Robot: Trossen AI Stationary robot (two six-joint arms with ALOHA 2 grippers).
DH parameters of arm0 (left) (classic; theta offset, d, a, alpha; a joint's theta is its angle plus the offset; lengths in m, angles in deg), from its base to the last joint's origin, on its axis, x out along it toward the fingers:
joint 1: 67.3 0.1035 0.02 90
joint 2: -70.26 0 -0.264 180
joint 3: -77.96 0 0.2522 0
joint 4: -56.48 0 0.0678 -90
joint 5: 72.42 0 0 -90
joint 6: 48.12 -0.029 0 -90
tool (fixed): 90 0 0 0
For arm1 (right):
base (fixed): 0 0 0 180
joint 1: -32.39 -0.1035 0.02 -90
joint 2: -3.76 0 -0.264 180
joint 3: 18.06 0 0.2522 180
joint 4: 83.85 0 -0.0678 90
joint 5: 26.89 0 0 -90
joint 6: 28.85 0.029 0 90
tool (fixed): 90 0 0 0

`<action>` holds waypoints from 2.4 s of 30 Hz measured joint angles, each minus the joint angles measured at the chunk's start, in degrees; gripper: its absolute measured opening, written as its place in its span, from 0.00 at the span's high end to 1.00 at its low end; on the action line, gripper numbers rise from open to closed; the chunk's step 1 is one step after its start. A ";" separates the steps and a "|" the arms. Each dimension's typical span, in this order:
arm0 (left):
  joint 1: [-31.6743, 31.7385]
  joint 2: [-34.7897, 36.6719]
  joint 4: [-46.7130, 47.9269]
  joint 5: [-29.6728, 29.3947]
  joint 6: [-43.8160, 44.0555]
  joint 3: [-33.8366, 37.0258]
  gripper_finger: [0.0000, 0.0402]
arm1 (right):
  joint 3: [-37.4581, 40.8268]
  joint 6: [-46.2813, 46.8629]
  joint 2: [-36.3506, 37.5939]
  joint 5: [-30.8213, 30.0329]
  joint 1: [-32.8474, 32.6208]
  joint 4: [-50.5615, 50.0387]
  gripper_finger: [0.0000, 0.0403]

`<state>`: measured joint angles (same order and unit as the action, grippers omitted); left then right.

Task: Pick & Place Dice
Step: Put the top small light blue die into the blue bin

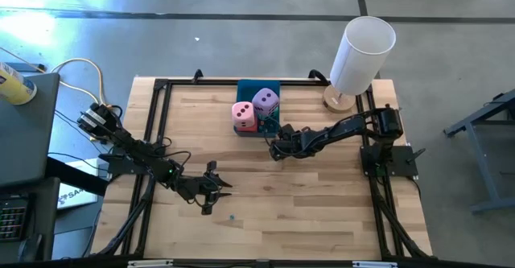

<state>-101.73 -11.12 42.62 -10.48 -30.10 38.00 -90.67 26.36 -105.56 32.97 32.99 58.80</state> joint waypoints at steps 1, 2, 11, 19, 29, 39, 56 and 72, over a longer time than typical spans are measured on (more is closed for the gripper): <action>-0.01 0.00 0.02 0.00 0.00 0.00 0.71 | 0.00 -0.10 -0.02 0.06 0.00 -0.01 0.51; -0.01 0.00 0.01 0.00 0.01 0.00 0.71 | 0.00 -0.42 -0.02 0.07 0.00 -0.01 0.51; -0.01 0.00 0.01 0.00 0.01 0.00 0.71 | 0.00 -1.54 -0.04 0.78 0.34 0.08 0.63; -0.01 0.00 0.02 0.00 0.01 0.00 0.71 | -0.01 -2.98 -0.06 2.11 0.61 0.19 0.77; -0.01 0.00 0.01 0.00 0.00 0.00 0.71 | 0.03 -3.03 -0.08 3.22 -0.22 0.47 0.92; -0.07 0.00 0.26 0.00 -4.11 0.02 0.71 | -0.22 -3.66 2.69 5.09 -6.56 2.29 0.92; -0.25 0.02 -2.22 0.11 -7.68 0.07 0.71 | -2.99 -16.37 10.67 -7.77 -8.51 12.71 0.92; -0.89 0.02 -2.21 0.26 -5.93 0.07 0.71 | -2.99 -16.51 10.43 -1.15 1.15 12.17 0.87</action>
<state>-102.62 -11.10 40.41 -10.22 -36.03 38.07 -93.66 9.85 -95.13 31.82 34.14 70.97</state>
